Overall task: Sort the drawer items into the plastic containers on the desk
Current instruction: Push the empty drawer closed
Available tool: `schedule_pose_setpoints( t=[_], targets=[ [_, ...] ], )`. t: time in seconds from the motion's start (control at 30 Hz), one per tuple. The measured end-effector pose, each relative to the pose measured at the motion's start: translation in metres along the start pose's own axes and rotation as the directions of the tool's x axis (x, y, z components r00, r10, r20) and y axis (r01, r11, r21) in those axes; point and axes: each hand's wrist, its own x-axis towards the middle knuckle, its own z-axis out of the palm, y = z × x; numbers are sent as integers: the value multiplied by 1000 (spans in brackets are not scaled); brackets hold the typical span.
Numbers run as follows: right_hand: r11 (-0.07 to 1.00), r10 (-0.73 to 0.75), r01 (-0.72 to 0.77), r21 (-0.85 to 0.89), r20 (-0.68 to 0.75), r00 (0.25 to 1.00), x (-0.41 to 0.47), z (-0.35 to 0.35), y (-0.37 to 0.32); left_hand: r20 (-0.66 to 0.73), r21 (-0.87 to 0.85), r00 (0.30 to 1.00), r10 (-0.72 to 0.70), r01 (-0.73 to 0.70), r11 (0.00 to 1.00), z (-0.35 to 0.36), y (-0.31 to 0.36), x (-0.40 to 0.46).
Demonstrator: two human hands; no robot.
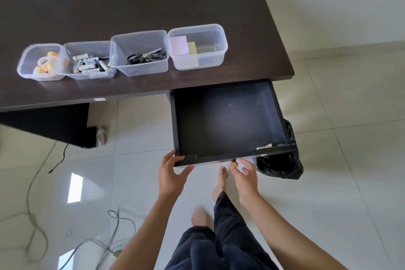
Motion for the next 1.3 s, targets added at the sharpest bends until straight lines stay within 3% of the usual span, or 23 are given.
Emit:
schedule_pose_setpoints(
  t=[0.17, 0.23, 0.6, 0.87, 1.07, 1.3],
  targets=[
    [946, 111, -116, 303, 35, 993, 4, 8, 8, -19, -8, 1000, -18, 18, 1000, 3, 6, 1],
    [933, 107, -109, 342, 23, 994, 2, 10, 5, -24, -7, 999, -26, 26, 1000, 3, 8, 1],
    [997, -9, 13, 76, -53, 999, 3, 9, -18, -76, 47, 997, -33, 37, 998, 6, 18, 7],
    [998, -66, 66, -10, -24, 998, 20, 29, -58, -156, 47, 983, -101, 109, 993, 6, 37, 45],
    [999, -20, 21, -27, 16, 1000, 65, 51, -83, -216, -112, 956, -197, 177, 978, 7, 65, 90],
    [998, -1, -4, 58, 78, 997, 111, 84, -127, -310, -359, 854, -417, 301, 883, 14, 116, 141]
  ],
)
